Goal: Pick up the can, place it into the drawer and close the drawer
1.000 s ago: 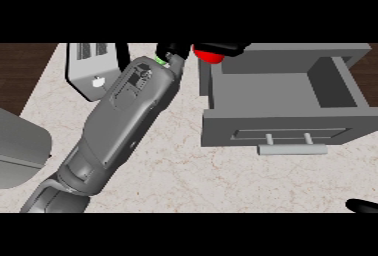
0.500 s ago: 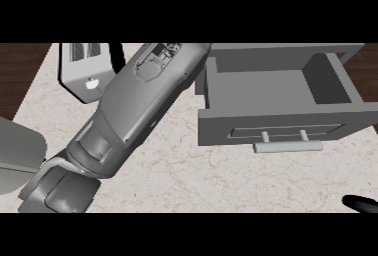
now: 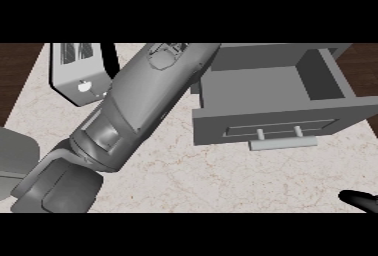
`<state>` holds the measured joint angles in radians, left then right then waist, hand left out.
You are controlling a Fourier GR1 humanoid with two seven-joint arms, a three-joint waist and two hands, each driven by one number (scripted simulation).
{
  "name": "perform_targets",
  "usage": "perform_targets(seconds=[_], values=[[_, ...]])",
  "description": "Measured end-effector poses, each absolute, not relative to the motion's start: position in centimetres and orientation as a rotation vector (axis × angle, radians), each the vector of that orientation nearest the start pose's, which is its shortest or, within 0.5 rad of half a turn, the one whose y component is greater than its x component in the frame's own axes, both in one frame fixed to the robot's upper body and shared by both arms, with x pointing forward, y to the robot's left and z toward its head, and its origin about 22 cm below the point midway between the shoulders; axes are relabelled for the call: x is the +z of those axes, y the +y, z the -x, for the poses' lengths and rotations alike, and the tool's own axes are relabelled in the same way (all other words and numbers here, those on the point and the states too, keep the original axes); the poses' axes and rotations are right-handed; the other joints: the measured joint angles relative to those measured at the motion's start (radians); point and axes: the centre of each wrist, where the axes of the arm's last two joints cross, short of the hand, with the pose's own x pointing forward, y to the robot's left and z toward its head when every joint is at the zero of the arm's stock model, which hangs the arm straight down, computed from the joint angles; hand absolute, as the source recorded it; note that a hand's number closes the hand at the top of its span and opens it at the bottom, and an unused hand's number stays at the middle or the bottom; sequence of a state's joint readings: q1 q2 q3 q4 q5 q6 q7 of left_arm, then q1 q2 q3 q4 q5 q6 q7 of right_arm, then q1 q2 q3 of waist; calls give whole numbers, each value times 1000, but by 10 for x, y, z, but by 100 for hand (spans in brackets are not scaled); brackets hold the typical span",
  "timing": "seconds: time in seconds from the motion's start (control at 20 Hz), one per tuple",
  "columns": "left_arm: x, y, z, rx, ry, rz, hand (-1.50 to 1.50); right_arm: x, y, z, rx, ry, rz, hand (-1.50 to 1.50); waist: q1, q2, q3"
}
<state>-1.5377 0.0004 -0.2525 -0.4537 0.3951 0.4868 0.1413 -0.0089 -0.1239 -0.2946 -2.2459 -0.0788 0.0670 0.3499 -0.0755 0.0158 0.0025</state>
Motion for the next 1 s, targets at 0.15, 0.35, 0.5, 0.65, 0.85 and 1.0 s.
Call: perform_targets(seconds=[0.15,0.35,0.5,0.65,0.85,1.0], values=[[246,-17,-431,-191,-1693,-27,-150,168,-292,-182,-20,-1911,254,-150,-8,2,0],[245,-18,-433,-151,-1692,-79,-150,169,-290,-185,-7,-1907,246,-150,-20,5,1],[244,-19,-434,-124,-1700,-111,-150,171,-291,-186,-6,-1912,246,-150,-25,7,1],[245,-19,-434,-101,-1706,-130,-150,175,-293,-185,37,-1931,276,-150,-28,8,1],[242,-18,-435,-78,-1712,-130,-150,178,-290,-190,126,-1957,314,-150,-30,12,1],[244,-18,-436,-58,-1705,-111,-150,181,-286,-197,203,-1984,369,-150,-24,14,1]])
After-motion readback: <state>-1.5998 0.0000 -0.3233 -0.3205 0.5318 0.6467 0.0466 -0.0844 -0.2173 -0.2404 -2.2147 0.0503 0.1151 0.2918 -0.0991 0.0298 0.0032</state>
